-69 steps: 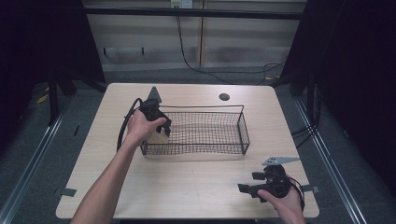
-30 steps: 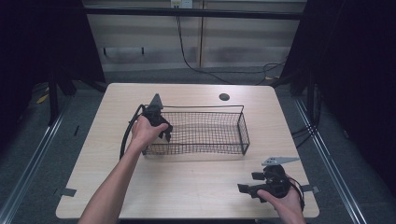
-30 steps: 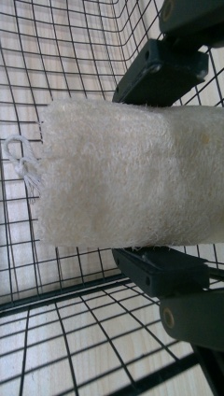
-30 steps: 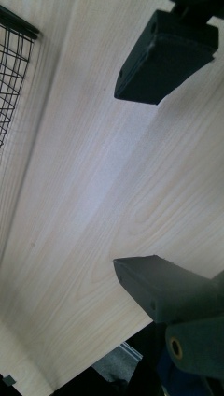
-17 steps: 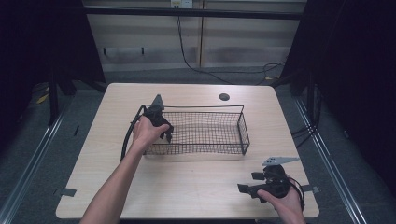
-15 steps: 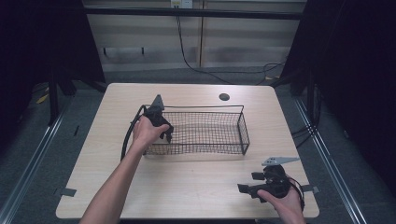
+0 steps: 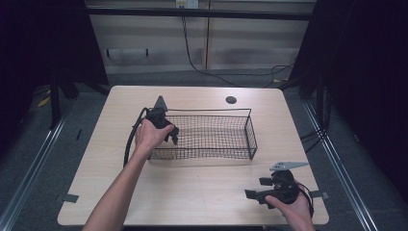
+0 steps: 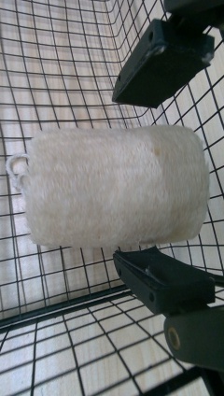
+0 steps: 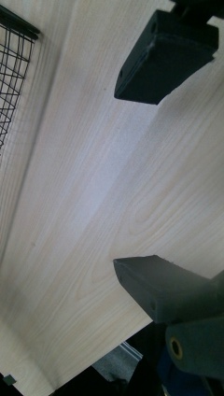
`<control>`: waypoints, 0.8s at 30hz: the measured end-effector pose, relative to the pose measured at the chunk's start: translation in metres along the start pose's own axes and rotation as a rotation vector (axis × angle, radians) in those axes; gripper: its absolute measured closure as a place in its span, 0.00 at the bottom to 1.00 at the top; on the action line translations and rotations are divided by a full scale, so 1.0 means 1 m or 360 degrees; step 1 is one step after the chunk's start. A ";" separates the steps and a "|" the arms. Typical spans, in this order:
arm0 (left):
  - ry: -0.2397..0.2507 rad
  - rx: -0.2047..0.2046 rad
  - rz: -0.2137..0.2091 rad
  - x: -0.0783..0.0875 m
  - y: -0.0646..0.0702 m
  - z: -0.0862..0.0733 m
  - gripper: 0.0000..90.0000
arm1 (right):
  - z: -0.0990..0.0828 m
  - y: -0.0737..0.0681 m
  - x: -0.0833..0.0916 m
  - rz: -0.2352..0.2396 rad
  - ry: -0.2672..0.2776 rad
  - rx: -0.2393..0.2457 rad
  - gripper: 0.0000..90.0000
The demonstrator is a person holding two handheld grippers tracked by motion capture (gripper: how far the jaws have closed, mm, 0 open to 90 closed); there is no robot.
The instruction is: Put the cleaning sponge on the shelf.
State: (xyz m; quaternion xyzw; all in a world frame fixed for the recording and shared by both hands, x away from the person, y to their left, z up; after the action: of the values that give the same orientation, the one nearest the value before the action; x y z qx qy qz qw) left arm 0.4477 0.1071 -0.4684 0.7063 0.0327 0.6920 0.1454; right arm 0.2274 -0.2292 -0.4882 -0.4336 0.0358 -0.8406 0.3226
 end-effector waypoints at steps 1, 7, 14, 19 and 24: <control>-0.0010 -0.0011 -0.0004 0.001 0.000 0.000 0.21 | 0.000 0.000 0.000 0.0001 0.0001 0.0003 0.17; 0.0016 -0.0015 -0.0003 0.002 0.000 -0.001 0.20 | 0.000 0.000 0.000 -0.0002 0.0001 0.0001 0.17; 0.0056 -0.0056 -0.0060 0.012 -0.001 -0.002 0.20 | 0.000 0.000 0.000 0.0000 -0.0001 0.0003 0.17; 0.0091 -0.0074 -0.0089 0.019 -0.001 -0.003 0.20 | 0.000 0.000 -0.001 -0.0003 0.0000 0.0006 0.17; 0.0097 -0.0102 -0.0136 0.025 -0.004 -0.005 0.24 | 0.000 0.000 -0.001 -0.0003 0.0000 0.0006 0.17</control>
State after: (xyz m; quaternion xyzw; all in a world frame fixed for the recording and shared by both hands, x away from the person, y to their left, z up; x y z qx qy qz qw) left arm 0.4447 0.1177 -0.4448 0.6778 0.0451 0.7071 0.1963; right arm 0.2276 -0.2287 -0.4885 -0.4331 0.0337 -0.8410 0.3226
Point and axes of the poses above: each handheld gripper's, and its own axes: x roughly backward along the jaws, z roughly out of its top, y roughly to its right, the point moved 4 cm from there along -x, roughly forward along the jaws, and after that the axes turned 1 degree about -z, right-handed, at the moved point
